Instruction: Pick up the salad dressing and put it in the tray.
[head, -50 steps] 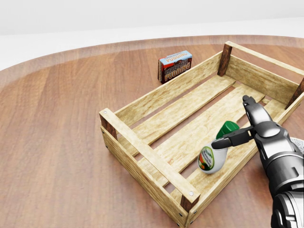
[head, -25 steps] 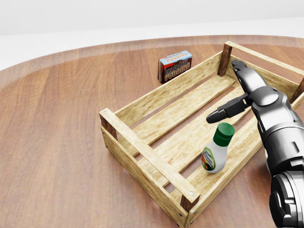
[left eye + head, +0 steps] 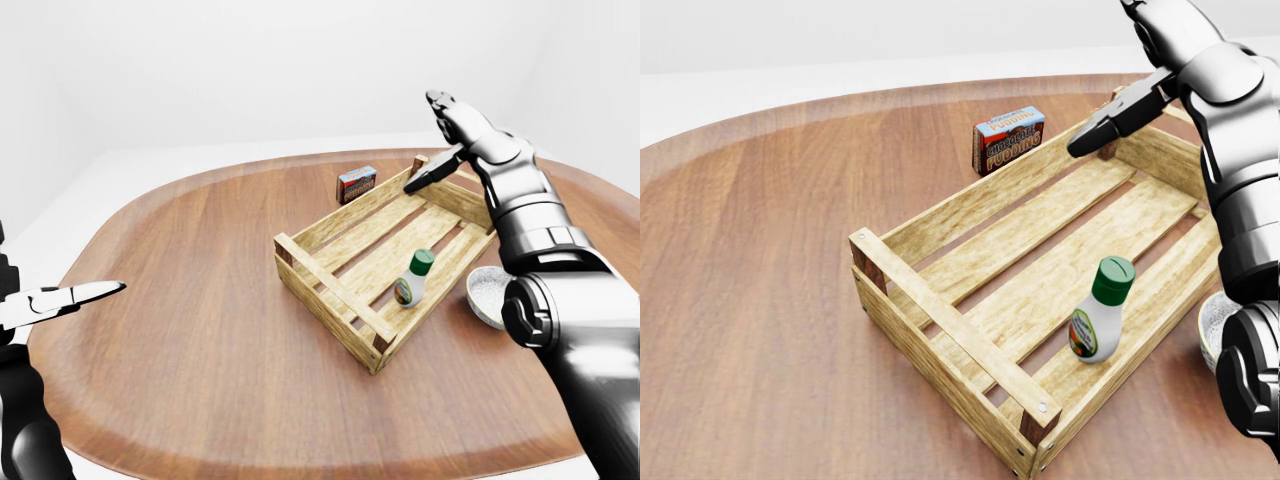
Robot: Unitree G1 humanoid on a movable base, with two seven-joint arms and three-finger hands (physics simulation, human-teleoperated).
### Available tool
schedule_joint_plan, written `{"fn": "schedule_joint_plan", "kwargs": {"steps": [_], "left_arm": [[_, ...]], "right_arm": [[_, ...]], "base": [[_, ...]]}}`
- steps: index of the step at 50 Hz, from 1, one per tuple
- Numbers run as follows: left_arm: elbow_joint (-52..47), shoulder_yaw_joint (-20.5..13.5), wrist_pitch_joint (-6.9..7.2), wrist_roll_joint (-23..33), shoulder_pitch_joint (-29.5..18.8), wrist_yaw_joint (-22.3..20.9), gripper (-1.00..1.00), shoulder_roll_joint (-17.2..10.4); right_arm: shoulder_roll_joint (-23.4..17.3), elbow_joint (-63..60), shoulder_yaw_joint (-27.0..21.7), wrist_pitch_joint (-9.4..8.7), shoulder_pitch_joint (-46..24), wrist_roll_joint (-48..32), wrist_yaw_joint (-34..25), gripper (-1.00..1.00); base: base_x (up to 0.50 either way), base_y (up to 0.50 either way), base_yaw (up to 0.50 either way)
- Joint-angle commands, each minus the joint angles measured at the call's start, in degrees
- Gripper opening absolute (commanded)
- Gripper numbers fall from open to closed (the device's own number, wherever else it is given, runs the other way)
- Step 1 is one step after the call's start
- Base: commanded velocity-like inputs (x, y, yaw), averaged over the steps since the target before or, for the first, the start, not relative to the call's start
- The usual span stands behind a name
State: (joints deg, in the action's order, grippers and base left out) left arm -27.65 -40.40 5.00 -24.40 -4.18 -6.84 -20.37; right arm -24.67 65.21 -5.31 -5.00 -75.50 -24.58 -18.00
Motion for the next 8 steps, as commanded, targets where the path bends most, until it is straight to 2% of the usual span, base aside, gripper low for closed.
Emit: {"fn": "schedule_joint_plan", "kwargs": {"steps": [1,8], "left_arm": [[-0.1,0.2,0.0,-0.1,0.0,0.1,1.0,0.1],[-0.4,0.3,0.0,0.0,0.0,0.1,1.0,0.2]], "right_arm": [[-2.1,-8.5,-0.6,0.0,-6.0,0.6,-3.9,1.0],[-3.0,-16.0,-0.9,0.0,-8.7,1.6,-5.2,1.0]], "base": [[0.0,0.0,0.0],[0.0,0.0,0.0]]}}
